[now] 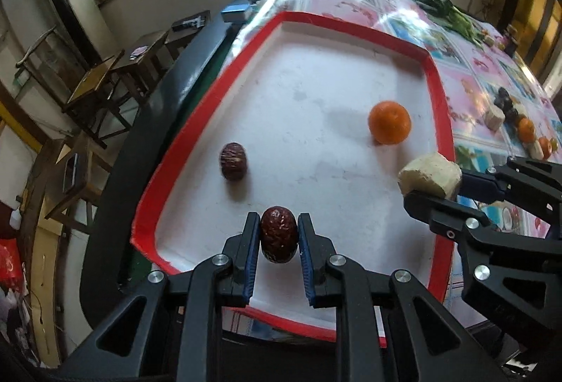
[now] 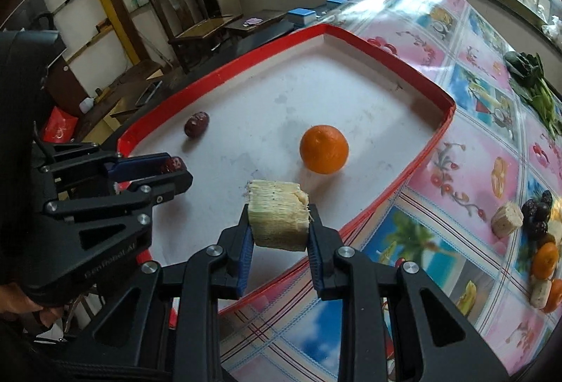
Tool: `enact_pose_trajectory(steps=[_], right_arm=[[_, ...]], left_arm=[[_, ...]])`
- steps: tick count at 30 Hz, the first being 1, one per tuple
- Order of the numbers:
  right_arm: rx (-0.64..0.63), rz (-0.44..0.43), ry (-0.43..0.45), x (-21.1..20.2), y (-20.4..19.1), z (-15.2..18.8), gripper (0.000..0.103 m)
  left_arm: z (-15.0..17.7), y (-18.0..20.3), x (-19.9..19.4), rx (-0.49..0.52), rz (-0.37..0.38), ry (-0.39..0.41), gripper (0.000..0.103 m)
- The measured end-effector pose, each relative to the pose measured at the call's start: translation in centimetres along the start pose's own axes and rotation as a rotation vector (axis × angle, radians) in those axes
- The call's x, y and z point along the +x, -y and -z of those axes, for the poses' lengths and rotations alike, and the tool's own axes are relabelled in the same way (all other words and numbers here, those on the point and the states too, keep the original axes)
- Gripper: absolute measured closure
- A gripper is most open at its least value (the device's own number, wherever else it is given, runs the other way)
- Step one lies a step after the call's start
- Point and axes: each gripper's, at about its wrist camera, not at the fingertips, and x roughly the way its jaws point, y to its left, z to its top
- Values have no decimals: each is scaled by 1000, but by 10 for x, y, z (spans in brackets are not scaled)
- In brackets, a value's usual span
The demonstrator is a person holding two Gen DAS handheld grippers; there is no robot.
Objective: Organize fruits
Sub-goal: 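Open the left gripper over the tray while the right gripper releases the cube there, then move both open grippers back to the fruit pile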
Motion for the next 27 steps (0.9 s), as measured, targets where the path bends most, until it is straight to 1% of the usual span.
enact_pose_trajectory(steps=[1,2,4,5,6,8,11,14,17,20,22,23,25,26,27], right_arm=[[5,-2,-4,1,0,1,73],[10,-3,-6,1,1,2,73],[14,2,3,0,1,1,71],[18,0,7,-1,1,2,65],[25,-8,11,-2,1,2,58],[27,1,28,-5,-1,2,52],[53,4,57,-15,3,1,52],[129,25,117,-37,21,3,52],[222,104,149,-61,53,17,53],[337,210,161,-87,95,44,53],[433,272,161,-104,128,67,53],[493,311,164,-115,149,81,53],[561,362,172,-129,176,99,53],[583,383,175,-134,187,104,53],[606,404,178,-139,201,110,53]], left_arm=[[0,1,1,8,-3,-2,79],[0,2,1,10,-2,-2,72],[-1,0,0,8,-4,7,67],[-1,-1,0,7,-8,11,63],[-2,-3,-1,4,-9,14,62],[-3,-7,-2,-9,-8,25,62],[-5,-14,-4,-34,-11,39,61],[-9,-14,-7,-38,-1,56,61],[-17,1,-10,-4,31,75,61],[-27,26,-12,42,84,80,61],[-34,54,-13,95,147,73,58],[-37,65,-13,115,166,69,58],[-44,93,-12,156,222,55,58],[-49,111,-10,181,263,41,58],[-52,122,-8,196,284,34,58]])
